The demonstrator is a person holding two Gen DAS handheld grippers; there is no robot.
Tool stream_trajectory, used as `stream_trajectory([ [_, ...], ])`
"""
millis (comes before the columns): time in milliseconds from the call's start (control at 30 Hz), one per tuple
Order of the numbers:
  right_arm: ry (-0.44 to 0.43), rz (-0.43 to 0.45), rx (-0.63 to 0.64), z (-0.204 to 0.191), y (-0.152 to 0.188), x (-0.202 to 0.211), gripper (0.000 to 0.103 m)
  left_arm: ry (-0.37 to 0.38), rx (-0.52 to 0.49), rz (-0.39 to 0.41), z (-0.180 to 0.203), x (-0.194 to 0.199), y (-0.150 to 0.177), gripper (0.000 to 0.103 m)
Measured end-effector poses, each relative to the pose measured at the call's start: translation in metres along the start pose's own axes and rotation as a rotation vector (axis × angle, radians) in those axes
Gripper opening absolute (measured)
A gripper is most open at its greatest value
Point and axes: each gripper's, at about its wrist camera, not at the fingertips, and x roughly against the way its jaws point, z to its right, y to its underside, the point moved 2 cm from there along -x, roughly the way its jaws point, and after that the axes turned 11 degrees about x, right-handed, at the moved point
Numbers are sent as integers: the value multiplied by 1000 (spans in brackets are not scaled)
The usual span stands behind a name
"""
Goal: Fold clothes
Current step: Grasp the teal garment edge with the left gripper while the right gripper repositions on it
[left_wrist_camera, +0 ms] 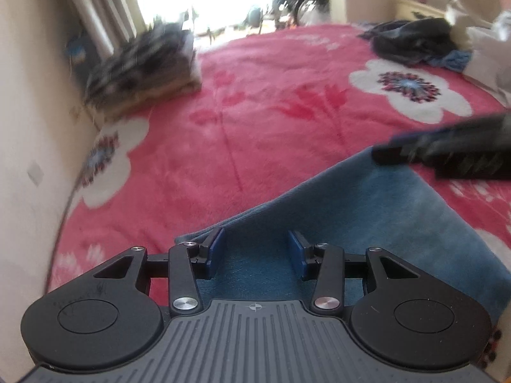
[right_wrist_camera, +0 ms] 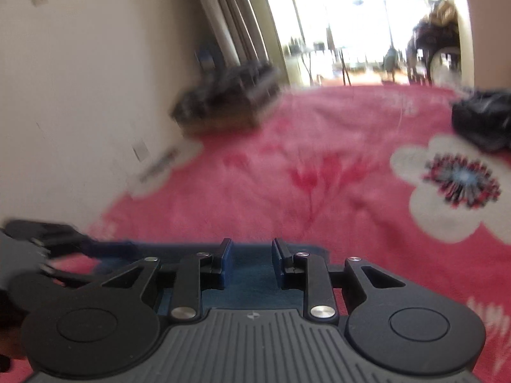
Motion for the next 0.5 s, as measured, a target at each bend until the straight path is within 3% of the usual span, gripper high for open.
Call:
stream_trajectory([
  [33, 6, -40, -15, 4, 5, -13, 27, 2, 7, -11, 0, -2, -1, 43],
  [167, -21, -33, -86, 15, 7, -15, 25, -9, 8, -31, 1, -4, -2, 44],
  [333, -40, -4, -143, 17, 9, 24, 28, -27, 14, -45, 4, -2, -2, 44],
  [500, -104, -59, -181, 9, 28, 57, 28, -59, -1, -50, 10, -1, -3, 44],
])
